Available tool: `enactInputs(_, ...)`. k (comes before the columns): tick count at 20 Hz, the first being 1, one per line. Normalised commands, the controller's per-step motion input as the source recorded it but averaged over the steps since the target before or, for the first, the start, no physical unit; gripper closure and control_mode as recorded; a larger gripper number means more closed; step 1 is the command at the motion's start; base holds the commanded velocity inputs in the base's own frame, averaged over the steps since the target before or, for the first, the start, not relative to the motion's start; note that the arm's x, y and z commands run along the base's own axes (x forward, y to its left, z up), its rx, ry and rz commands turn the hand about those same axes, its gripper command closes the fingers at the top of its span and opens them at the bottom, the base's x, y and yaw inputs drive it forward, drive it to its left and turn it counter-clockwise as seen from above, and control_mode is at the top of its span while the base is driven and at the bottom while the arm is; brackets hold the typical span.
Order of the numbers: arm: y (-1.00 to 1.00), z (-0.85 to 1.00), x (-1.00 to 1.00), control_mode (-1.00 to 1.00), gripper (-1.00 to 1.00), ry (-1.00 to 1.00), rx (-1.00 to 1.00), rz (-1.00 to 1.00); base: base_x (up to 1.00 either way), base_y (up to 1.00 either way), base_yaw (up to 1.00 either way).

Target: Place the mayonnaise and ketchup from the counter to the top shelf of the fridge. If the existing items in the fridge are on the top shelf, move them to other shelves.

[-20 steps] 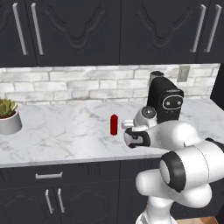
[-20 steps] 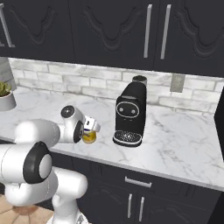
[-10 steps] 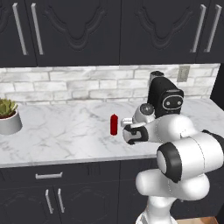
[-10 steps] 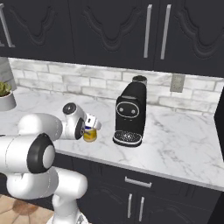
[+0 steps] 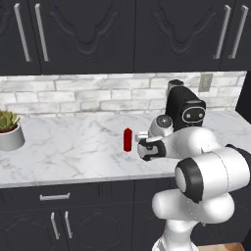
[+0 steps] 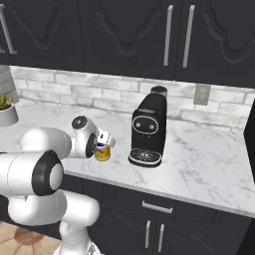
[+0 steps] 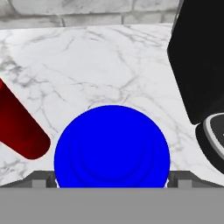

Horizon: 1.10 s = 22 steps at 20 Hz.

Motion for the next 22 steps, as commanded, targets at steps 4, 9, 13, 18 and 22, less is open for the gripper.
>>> enactInputs(4, 0.00, 0.24, -0.19, -1.00, 1.00, 0.00, 0.00, 0.00, 0.00, 0.00, 0.00)
enactInputs(9, 0.00, 0.92, -0.86, -1.00, 1.00, -0.06, 0.00, 0.00, 0.00, 0.00, 0.00)
enactInputs(13, 0.05, 1.00, -0.99, -1.00, 1.00, -0.04, 0.00, 0.00, 0.00, 0.00, 0.00)
enactInputs(18, 0.08, 1.00, -1.00, -1.00, 1.00, 0.00, 0.00, 0.00, 0.00, 0.00, 0.00)
enactInputs(22, 0.08, 1.00, -1.00, -1.00, 1.00, 0.05, 0.00, 0.00, 0.00, 0.00, 0.00)
